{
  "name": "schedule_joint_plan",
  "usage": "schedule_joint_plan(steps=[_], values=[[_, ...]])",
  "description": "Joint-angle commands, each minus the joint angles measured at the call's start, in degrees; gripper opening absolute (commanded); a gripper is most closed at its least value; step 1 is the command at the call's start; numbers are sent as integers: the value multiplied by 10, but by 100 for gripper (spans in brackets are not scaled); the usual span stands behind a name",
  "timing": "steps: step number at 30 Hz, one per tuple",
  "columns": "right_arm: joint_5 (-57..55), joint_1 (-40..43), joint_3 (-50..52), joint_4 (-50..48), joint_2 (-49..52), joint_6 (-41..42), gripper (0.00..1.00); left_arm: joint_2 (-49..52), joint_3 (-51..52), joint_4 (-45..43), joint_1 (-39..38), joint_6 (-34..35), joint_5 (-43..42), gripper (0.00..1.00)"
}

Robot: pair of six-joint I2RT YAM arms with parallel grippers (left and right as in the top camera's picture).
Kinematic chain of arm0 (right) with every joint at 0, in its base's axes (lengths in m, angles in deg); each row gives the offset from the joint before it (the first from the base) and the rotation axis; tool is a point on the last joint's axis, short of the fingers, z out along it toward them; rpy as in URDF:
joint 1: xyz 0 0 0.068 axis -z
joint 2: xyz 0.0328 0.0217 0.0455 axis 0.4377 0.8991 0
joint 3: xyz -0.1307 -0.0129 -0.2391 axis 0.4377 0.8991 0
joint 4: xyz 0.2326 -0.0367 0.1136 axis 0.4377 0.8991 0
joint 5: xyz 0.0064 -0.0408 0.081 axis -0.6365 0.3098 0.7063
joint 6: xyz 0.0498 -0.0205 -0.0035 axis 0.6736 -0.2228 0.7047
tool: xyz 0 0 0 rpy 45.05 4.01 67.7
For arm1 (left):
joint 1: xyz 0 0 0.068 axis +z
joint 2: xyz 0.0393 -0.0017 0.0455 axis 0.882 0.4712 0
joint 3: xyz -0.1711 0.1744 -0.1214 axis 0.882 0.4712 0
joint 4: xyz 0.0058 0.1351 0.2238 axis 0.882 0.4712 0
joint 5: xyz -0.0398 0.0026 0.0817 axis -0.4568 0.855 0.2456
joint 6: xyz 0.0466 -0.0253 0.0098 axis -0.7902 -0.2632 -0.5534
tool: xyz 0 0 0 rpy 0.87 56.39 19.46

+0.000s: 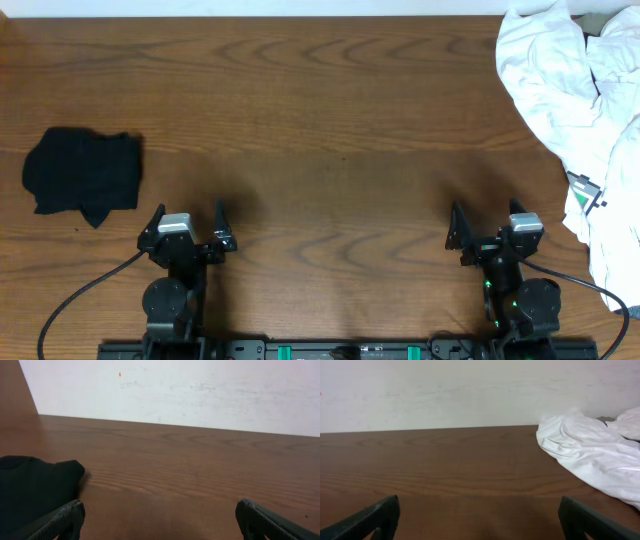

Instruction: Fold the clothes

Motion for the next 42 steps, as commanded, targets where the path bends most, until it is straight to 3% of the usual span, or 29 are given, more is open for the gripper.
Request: schedule_joint_plan(steps=[1, 42], values=[[2, 3, 2, 2, -3, -6, 99, -5, 18, 9, -2, -8, -1, 98], [37, 3, 1, 1, -3, -5, 99, -4, 18, 10, -2, -7, -19, 98]])
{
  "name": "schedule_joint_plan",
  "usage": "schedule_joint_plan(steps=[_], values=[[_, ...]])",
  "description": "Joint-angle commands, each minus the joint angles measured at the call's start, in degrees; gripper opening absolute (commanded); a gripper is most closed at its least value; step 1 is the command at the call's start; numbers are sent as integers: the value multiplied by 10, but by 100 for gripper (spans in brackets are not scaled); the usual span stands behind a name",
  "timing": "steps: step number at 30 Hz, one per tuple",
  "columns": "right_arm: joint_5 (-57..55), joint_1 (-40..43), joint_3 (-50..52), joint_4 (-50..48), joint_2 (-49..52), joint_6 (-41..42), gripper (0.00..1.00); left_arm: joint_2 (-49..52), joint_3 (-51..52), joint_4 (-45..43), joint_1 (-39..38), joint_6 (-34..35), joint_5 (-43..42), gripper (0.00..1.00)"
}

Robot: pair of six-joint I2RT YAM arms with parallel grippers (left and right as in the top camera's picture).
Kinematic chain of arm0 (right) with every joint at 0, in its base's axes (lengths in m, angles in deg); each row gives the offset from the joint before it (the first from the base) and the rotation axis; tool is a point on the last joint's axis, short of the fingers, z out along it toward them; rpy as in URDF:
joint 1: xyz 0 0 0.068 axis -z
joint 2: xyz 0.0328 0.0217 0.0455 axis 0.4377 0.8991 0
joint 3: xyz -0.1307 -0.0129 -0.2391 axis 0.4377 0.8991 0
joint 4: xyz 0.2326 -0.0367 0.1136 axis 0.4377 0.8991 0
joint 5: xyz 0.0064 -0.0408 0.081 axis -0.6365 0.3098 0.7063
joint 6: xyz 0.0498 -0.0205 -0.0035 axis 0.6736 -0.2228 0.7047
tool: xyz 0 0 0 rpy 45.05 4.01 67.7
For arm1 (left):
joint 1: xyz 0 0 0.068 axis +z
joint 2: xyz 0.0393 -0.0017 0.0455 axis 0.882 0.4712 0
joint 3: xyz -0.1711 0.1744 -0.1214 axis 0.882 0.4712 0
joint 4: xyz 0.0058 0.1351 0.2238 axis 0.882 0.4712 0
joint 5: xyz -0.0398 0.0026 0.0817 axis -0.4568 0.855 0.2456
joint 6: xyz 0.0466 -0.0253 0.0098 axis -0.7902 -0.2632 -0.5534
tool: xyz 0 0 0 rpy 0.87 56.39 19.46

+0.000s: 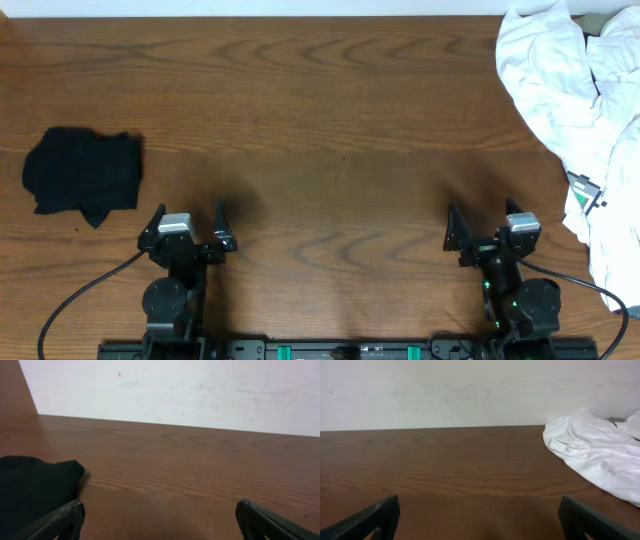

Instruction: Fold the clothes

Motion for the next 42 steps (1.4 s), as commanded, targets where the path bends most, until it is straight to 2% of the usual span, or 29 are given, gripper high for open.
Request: schedule_joint_plan(steps=[1, 7, 13, 16, 21, 28, 31, 35, 39, 42], values=[[15, 3, 0, 2, -3, -5, 99, -4, 18, 10, -2, -5, -26, 98], [14, 3, -37, 38, 2, -5, 99, -3, -3, 5, -2, 90, -35, 98], [14, 3, -116, 110, 50, -5, 99, 9, -53, 37, -2, 121, -75, 98], [8, 3, -172, 155, 101, 4, 99, 43, -103, 96, -2, 144, -80, 98], [8, 3, -270, 221, 208, 3, 99, 129, -205, 184, -2, 143, -80, 98], [10, 3, -422, 334, 391, 3, 99, 313, -395, 385, -2, 118, -80, 98], [32, 3, -468, 346, 447, 3, 99, 385, -472, 481, -2, 113, -80, 98], [46, 3, -487, 319, 480, -14, 99, 442, -532, 546, -2, 126, -80, 98], [-76, 23, -493, 299, 511, -14, 99, 454, -540, 553, -2, 126, -80, 98], [-164, 78, -519, 308, 553, -10, 99, 454, -540, 555, -2, 126, -80, 98]])
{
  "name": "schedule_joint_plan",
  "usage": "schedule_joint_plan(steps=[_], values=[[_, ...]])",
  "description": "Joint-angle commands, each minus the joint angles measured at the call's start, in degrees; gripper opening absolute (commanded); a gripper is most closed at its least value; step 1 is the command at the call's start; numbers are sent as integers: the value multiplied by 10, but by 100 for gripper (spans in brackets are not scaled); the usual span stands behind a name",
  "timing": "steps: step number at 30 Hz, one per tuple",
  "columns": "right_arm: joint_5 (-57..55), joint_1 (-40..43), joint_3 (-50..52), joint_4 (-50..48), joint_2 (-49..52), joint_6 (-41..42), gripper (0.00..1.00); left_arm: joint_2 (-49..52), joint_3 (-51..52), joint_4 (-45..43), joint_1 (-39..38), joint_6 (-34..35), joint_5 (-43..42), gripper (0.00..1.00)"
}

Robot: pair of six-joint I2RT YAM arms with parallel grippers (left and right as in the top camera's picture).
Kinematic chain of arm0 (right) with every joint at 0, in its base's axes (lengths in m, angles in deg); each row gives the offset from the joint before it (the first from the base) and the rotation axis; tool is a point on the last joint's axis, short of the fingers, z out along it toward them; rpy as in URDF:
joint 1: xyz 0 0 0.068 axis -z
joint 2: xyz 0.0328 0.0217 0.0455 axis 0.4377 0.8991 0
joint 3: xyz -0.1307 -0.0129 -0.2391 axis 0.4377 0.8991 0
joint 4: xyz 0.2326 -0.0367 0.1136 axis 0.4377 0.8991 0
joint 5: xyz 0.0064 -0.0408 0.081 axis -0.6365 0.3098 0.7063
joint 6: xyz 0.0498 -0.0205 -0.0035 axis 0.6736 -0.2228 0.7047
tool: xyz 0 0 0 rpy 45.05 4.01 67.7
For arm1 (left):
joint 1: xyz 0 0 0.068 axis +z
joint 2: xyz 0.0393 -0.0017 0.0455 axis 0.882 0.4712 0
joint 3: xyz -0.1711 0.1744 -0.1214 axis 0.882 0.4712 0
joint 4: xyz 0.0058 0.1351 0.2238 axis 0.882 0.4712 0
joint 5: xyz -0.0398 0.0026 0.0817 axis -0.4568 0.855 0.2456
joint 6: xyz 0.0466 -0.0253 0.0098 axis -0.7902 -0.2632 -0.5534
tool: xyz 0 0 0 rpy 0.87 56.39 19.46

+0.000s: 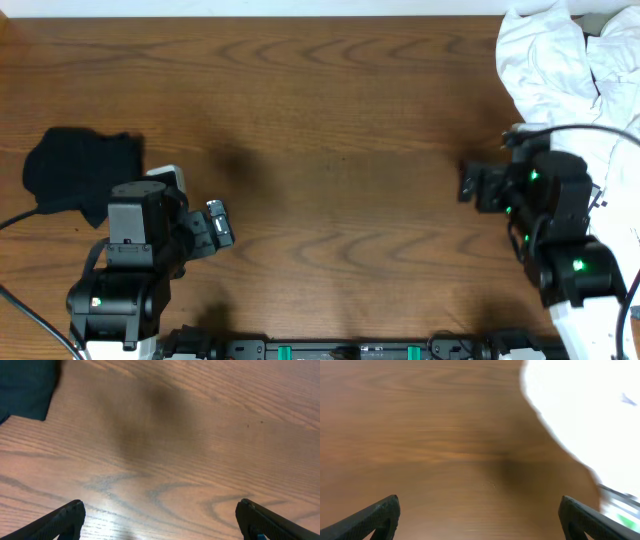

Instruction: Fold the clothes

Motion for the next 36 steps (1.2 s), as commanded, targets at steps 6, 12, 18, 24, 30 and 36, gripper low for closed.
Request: schedule_joint_plan(steps=[6, 12, 18, 24, 30, 36], values=[[-130, 216, -92, 2, 148, -3, 99, 0, -12, 3, -2, 1, 0, 98], [-130, 321, -95, -20, 281, -3, 89, 0, -12, 3, -2, 1, 0, 98], [-132, 369, -95, -43, 373, -3, 81, 0, -12, 3, -2, 1, 0, 98], [-132, 377, -95, -82, 403, -3, 77, 0, -12, 4, -2, 1, 0, 98], [-132, 382, -95, -107, 428, -3, 72, 0, -12, 4, -2, 1, 0, 98], [-136, 382, -95, -120, 451, -3, 67, 0, -12, 4, -2, 1, 0, 98]])
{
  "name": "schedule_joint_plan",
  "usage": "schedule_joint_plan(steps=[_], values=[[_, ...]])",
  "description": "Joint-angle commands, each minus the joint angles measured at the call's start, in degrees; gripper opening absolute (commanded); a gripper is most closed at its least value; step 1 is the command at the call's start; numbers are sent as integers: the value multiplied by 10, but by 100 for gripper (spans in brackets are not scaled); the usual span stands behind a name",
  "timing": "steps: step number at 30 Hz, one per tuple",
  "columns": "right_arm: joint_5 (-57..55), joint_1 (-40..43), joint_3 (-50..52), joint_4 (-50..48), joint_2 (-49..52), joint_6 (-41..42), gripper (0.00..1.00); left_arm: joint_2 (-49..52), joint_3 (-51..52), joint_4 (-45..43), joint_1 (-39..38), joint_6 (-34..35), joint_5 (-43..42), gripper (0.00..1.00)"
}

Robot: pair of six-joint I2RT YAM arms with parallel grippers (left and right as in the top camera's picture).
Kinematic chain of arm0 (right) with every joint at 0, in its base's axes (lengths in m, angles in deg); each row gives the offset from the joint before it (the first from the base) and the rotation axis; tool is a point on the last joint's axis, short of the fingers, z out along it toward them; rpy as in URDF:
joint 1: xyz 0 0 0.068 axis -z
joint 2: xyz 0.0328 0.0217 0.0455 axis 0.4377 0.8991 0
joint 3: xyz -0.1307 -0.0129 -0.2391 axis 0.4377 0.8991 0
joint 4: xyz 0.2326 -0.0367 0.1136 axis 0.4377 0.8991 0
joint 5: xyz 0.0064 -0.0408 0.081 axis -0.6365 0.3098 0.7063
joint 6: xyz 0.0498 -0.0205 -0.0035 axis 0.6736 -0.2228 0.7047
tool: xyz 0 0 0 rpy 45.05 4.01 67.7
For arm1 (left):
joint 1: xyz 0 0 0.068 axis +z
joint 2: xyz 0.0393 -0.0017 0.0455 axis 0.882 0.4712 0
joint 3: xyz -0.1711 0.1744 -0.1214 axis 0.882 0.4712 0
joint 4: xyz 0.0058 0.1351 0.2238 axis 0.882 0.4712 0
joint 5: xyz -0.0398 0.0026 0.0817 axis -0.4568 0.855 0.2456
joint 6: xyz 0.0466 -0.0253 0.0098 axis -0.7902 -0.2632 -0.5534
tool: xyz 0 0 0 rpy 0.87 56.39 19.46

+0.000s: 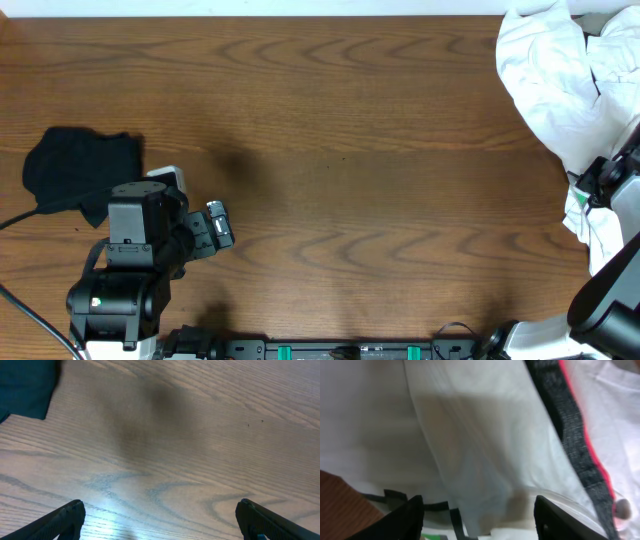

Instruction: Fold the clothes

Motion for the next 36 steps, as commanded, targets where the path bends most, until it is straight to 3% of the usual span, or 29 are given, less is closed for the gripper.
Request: schedule_joint_plan(steps=[1, 6, 9, 21, 23, 27, 36], values=[[-13, 8, -3, -10, 10, -1, 66, 0, -12, 2, -2, 1, 0, 98], [-15, 11, -3, -25, 10, -1, 58, 0, -12, 2, -2, 1, 0, 98], [-15, 13, -3, -25, 10, -1, 46, 0, -12, 2, -2, 1, 0, 98], [-14, 28, -3, -22, 10, -1, 41, 0, -12, 2, -2, 1, 0, 98], [-14, 28, -3, -21, 10, -1, 31, 0, -12, 2, -2, 1, 0, 98], [-4, 26, -3, -20, 10, -1, 1, 0, -12, 1, -2, 1, 0, 98], [148, -25, -42, -14, -61, -35, 1, 0, -12, 1, -2, 1, 0, 98]])
